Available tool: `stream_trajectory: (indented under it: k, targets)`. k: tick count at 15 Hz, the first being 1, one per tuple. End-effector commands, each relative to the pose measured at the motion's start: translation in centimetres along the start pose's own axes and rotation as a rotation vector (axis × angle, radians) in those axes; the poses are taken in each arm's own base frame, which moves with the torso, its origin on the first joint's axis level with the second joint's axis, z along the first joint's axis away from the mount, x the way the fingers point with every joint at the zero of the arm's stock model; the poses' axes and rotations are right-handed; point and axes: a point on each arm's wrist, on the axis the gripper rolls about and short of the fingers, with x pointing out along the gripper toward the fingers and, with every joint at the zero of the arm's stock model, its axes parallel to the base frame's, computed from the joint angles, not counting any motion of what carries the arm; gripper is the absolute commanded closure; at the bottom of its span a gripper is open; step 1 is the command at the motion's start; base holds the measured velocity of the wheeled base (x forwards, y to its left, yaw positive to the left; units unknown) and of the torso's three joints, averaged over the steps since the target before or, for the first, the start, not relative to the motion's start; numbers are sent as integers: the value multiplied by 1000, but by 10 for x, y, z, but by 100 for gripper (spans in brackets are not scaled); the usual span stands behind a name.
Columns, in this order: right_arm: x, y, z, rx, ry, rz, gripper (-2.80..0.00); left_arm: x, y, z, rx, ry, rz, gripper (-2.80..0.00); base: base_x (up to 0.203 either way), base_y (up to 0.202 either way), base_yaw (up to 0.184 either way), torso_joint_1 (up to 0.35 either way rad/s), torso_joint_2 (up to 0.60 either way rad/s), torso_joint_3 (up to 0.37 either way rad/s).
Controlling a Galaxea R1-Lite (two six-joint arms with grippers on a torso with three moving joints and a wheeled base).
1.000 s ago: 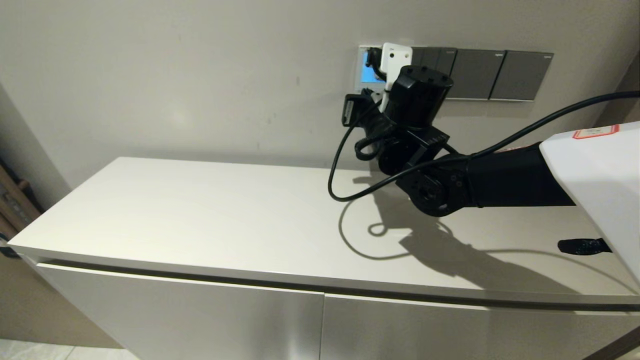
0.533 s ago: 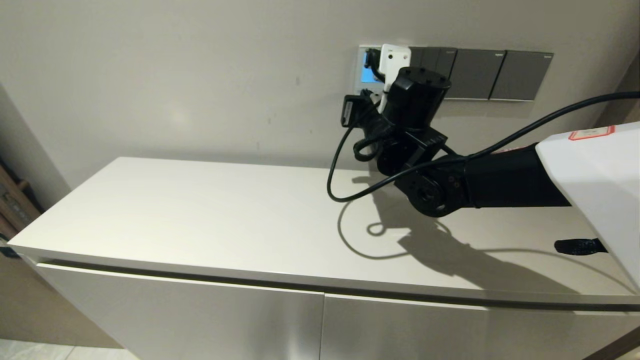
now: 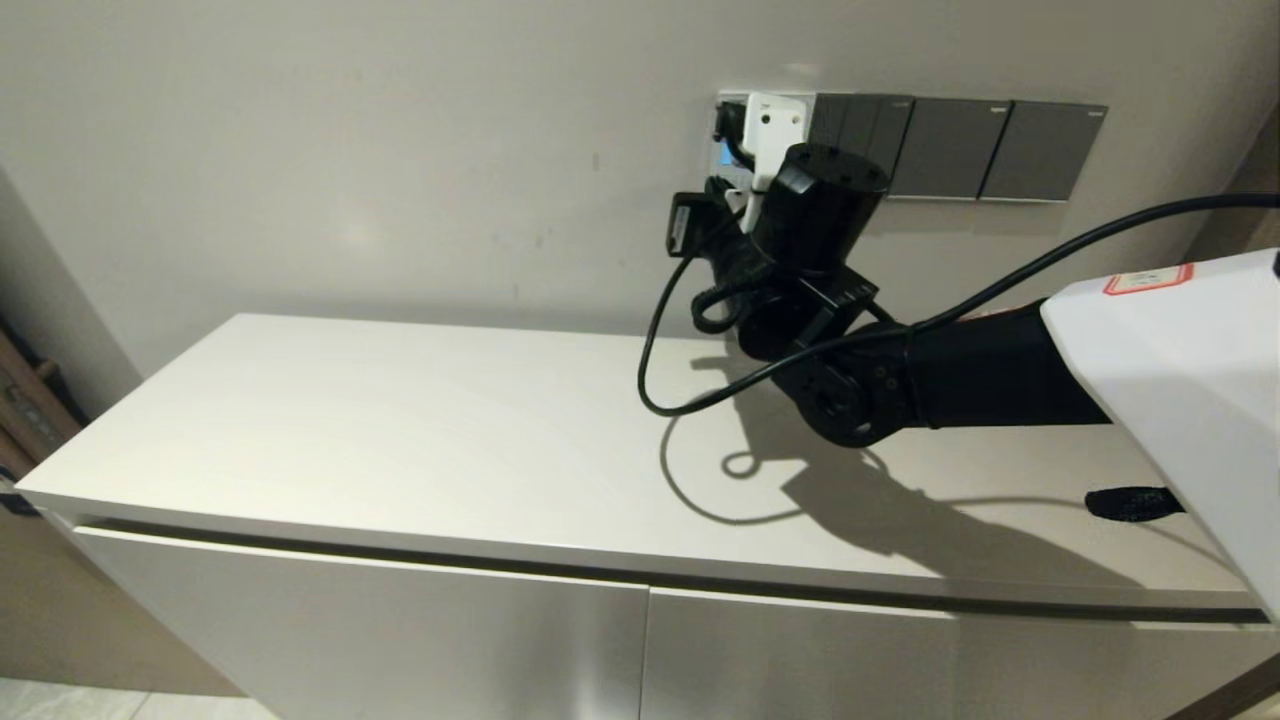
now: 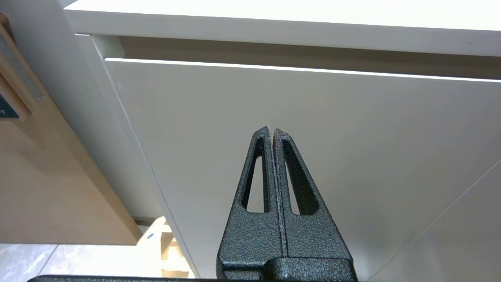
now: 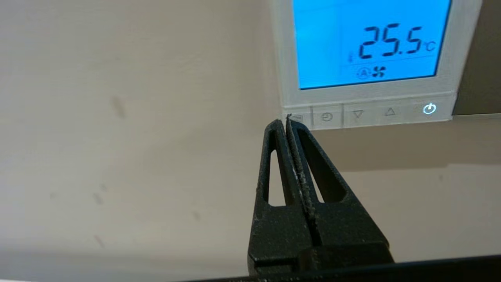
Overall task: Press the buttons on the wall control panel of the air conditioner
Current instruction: Press the temperature increase button
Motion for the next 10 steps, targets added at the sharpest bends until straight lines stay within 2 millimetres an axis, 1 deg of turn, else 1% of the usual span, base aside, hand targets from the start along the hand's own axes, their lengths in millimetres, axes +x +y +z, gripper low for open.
stream_trajectory:
  k: [1, 10]
  targets:
    - [-1, 2, -1, 1, -1, 1, 0, 0, 0, 0, 0, 2, 0, 0, 0, 0, 0, 0, 0, 0]
    - [2, -2, -2, -8, 1, -13, 0, 0, 0, 0, 0, 1, 0, 0, 0, 0, 0, 0, 0, 0]
